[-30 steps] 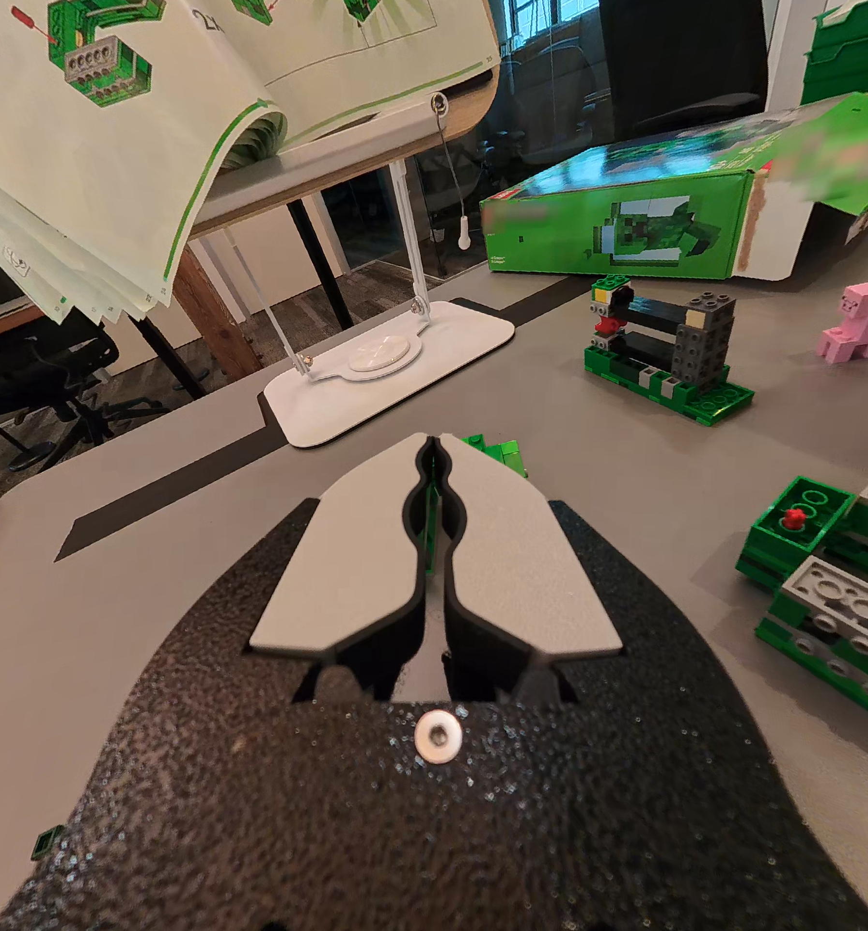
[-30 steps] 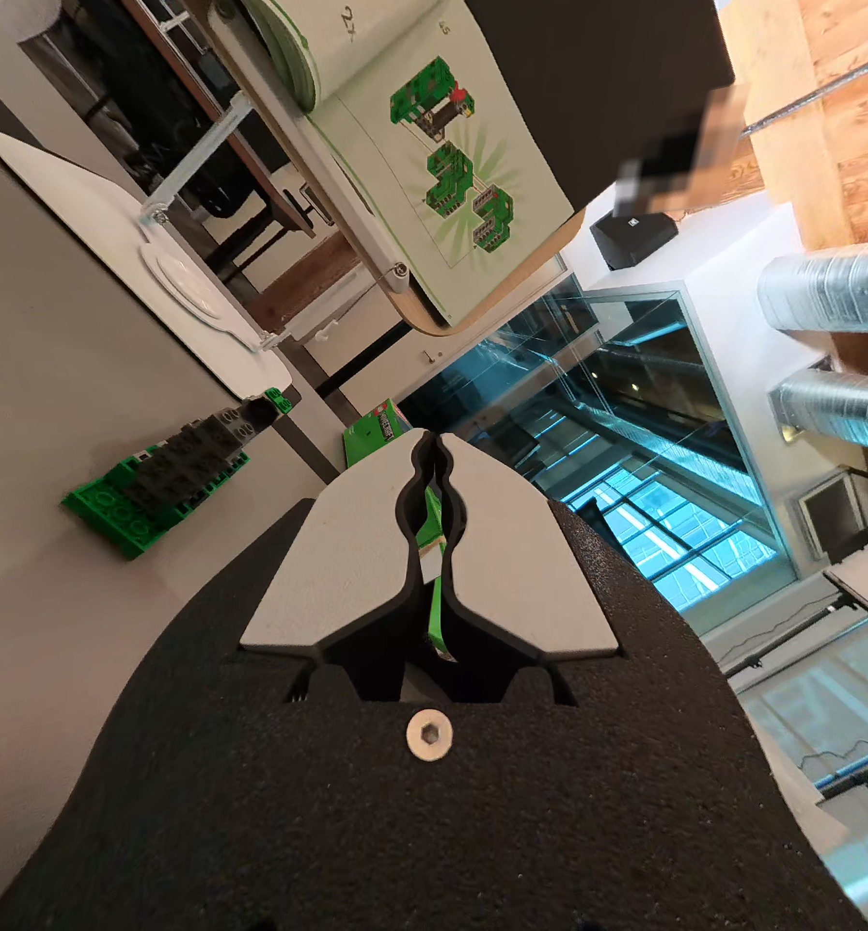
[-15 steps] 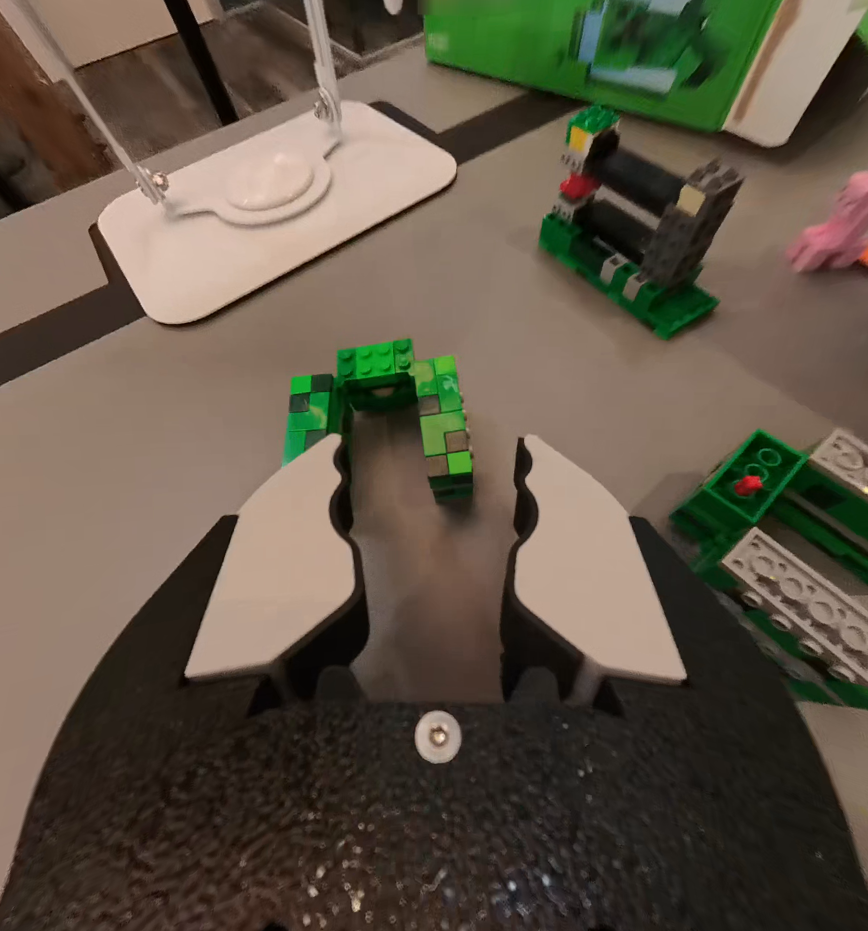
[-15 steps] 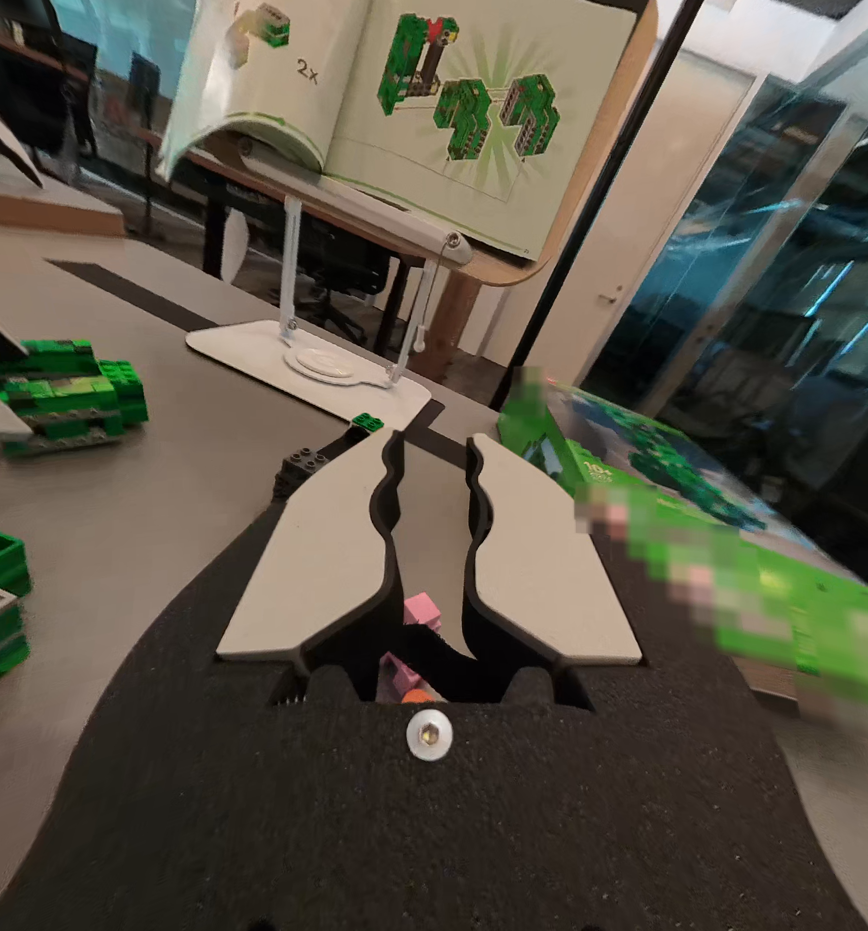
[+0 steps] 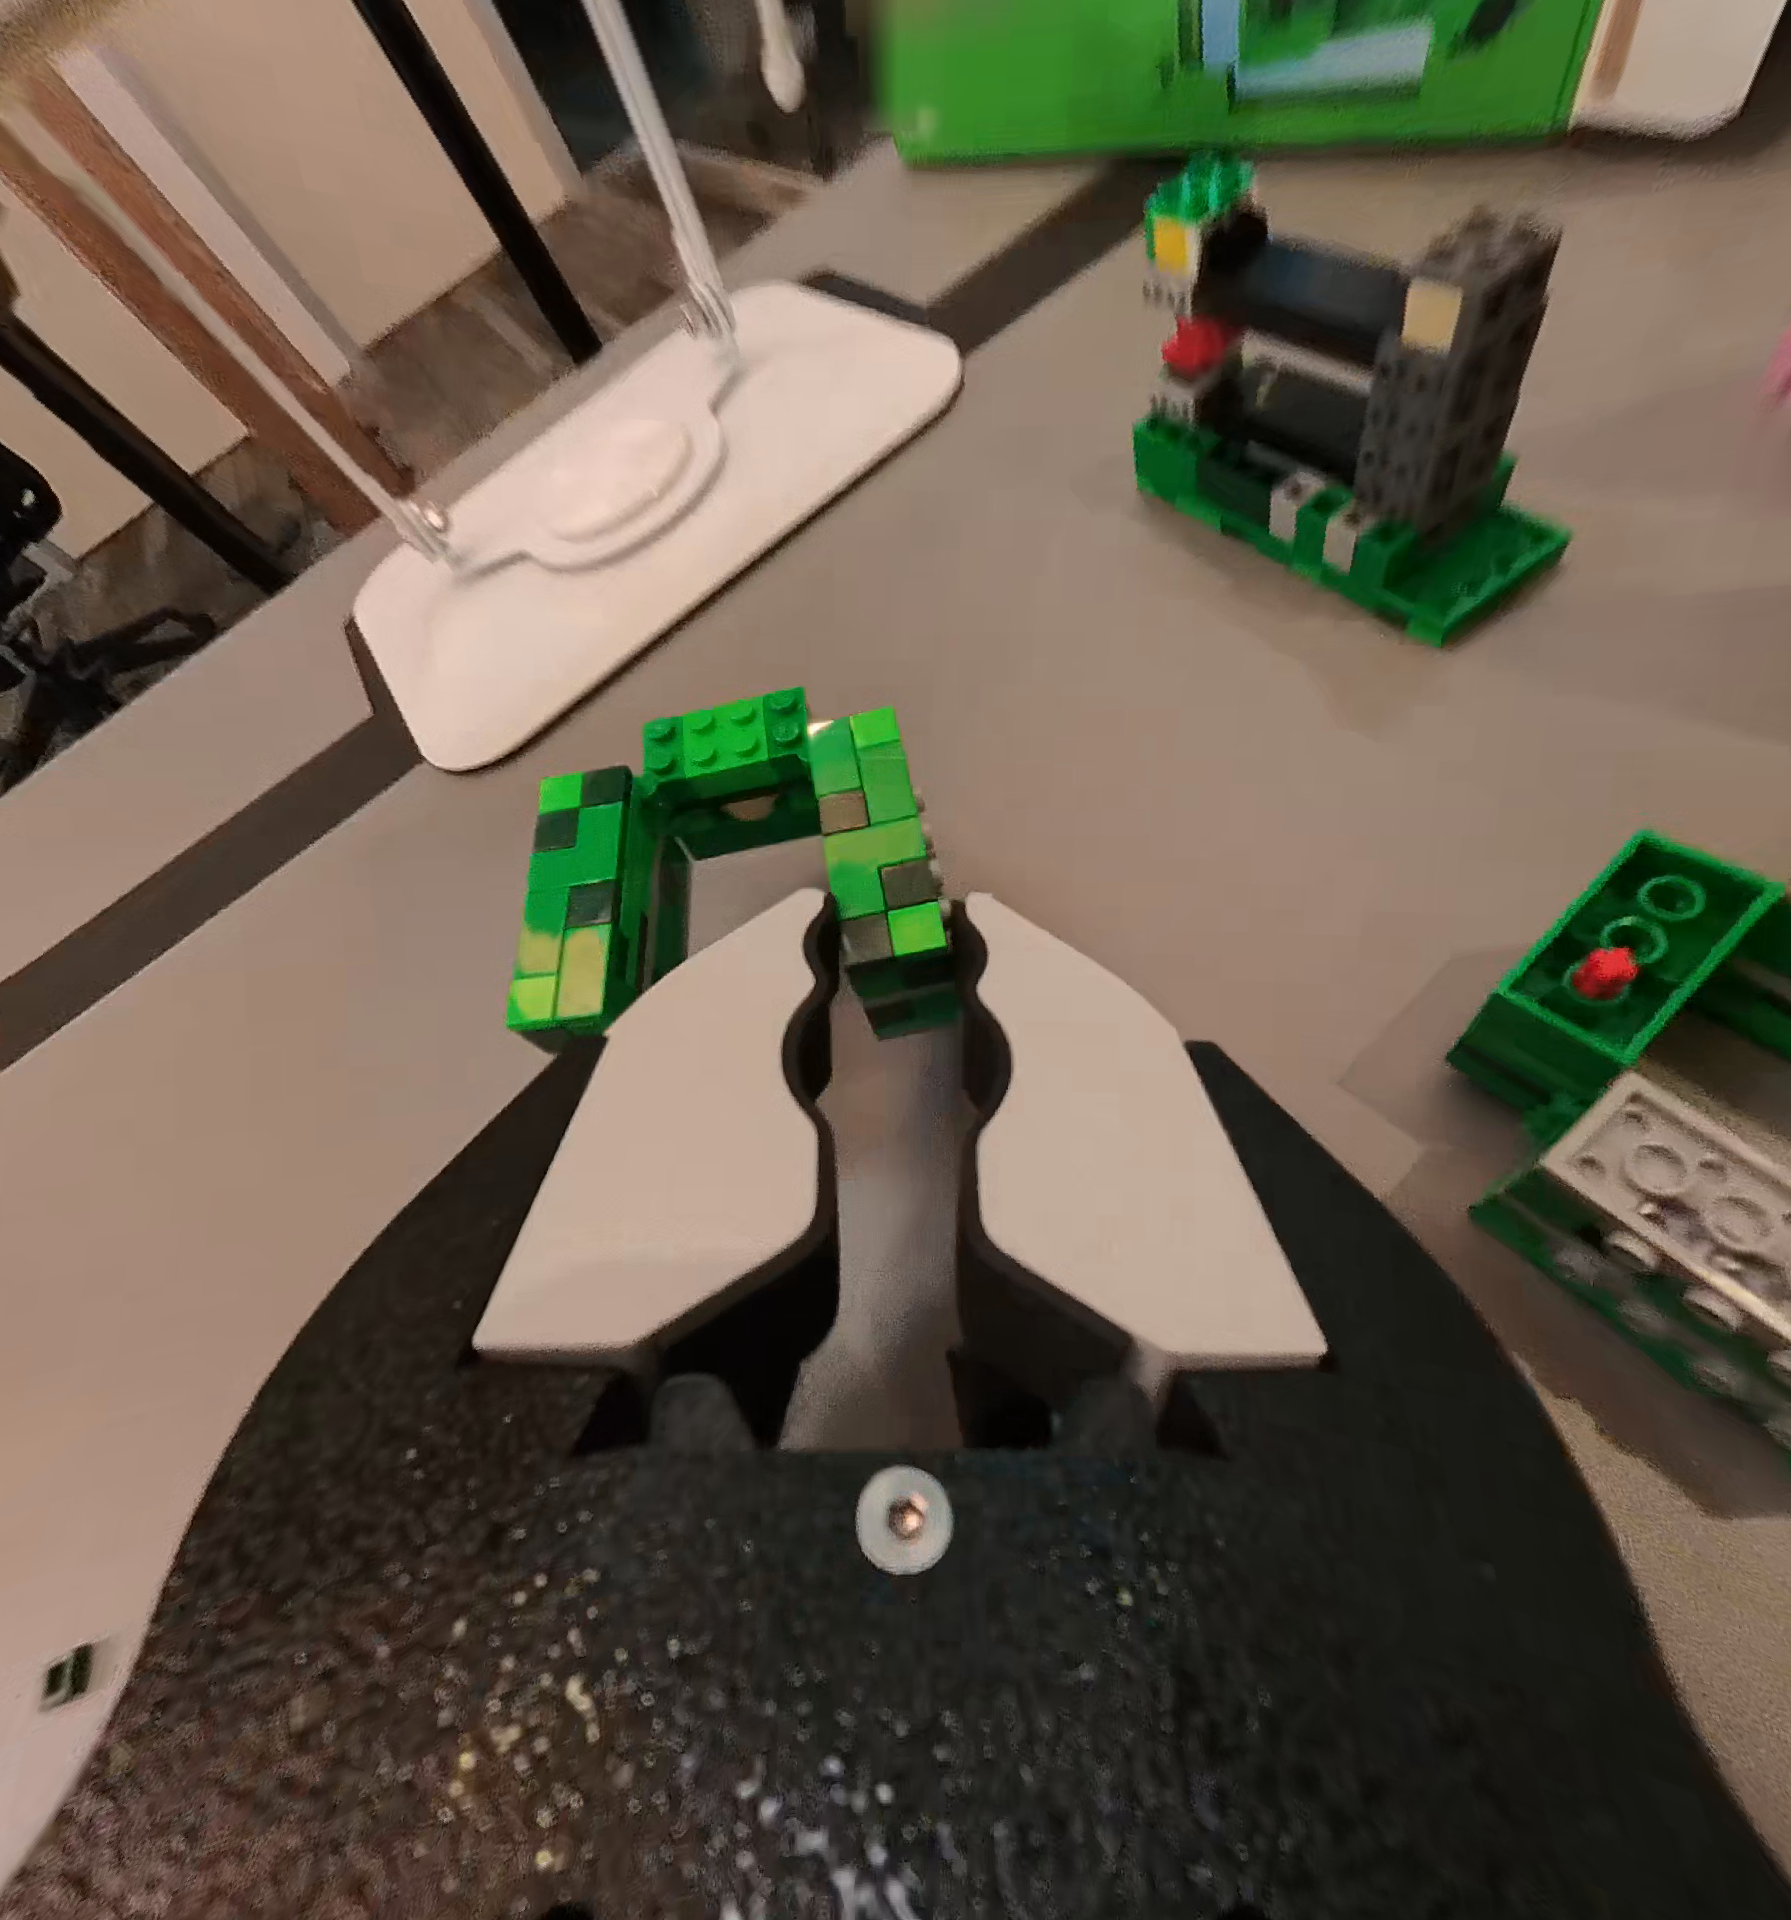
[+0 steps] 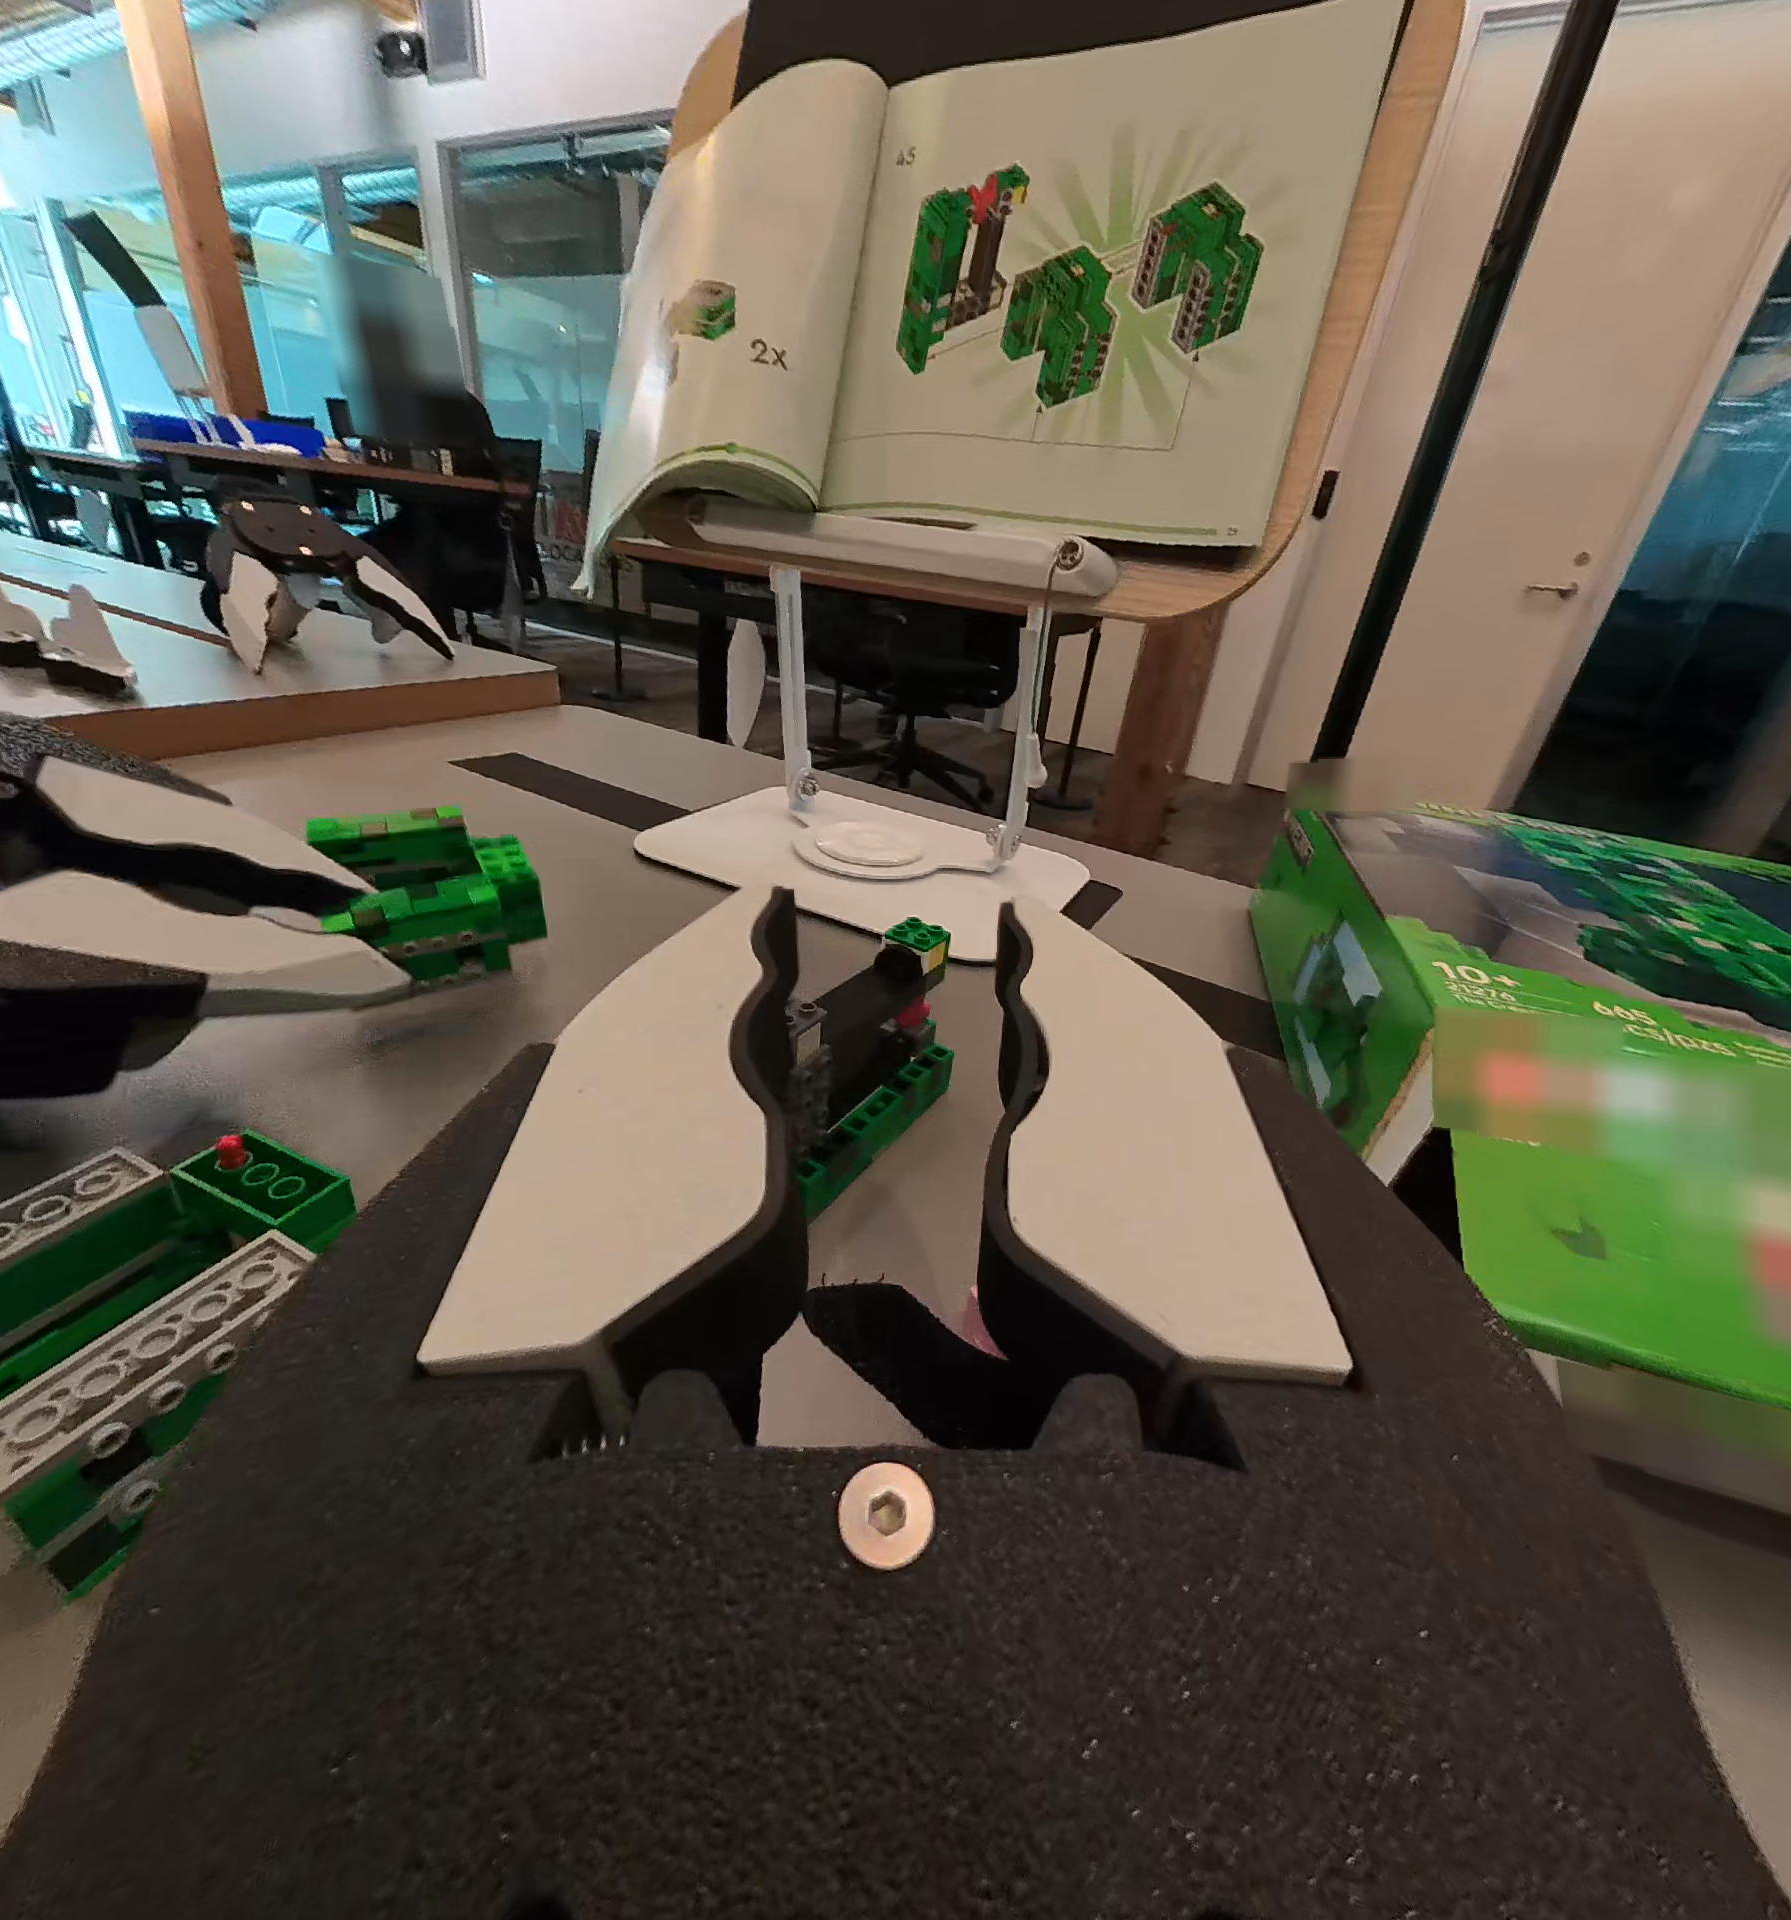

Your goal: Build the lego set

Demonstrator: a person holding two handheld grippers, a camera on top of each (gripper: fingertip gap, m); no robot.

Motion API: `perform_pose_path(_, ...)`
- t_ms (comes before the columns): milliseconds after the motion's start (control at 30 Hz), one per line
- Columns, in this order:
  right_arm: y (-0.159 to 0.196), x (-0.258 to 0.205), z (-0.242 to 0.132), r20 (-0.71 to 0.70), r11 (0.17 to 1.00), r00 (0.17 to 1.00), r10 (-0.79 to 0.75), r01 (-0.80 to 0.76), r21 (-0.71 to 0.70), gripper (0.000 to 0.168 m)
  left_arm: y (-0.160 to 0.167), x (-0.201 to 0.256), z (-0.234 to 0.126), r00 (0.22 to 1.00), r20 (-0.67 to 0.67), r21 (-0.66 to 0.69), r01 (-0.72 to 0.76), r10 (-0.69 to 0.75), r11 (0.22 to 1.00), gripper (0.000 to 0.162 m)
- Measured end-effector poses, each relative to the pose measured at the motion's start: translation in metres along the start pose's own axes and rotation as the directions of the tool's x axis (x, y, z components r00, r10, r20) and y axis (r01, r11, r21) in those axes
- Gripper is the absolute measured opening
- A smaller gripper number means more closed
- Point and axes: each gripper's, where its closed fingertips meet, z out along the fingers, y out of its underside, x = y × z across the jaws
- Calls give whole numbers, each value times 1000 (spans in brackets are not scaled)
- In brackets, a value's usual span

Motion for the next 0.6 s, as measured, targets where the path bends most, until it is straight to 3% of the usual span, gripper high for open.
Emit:
perform_pose_path(133,-2,-5,0,38,1000,999,3,-4,22,36,-24,-7,-16,987,-93,203,149,-132,968,19)
perform_pose_path(267,-4,-7,0,39,999,999,-27,26,32,35,-56,4,-46,922,-359,444,306,-145,842,19)
perform_pose_path(433,-5,-9,-1,44,998,998,-42,40,44,33,-71,9,-70,748,-640,457,556,-177,695,19)
perform_pose_path(533,-4,-8,-1,40,999,999,-36,35,37,33,-69,8,-67,762,-620,452,543,-189,708,19)
perform_pose_path(600,-3,-7,0,36,999,999,-35,34,33,32,-57,7,-52,835,-512,401,439,-201,804,19)
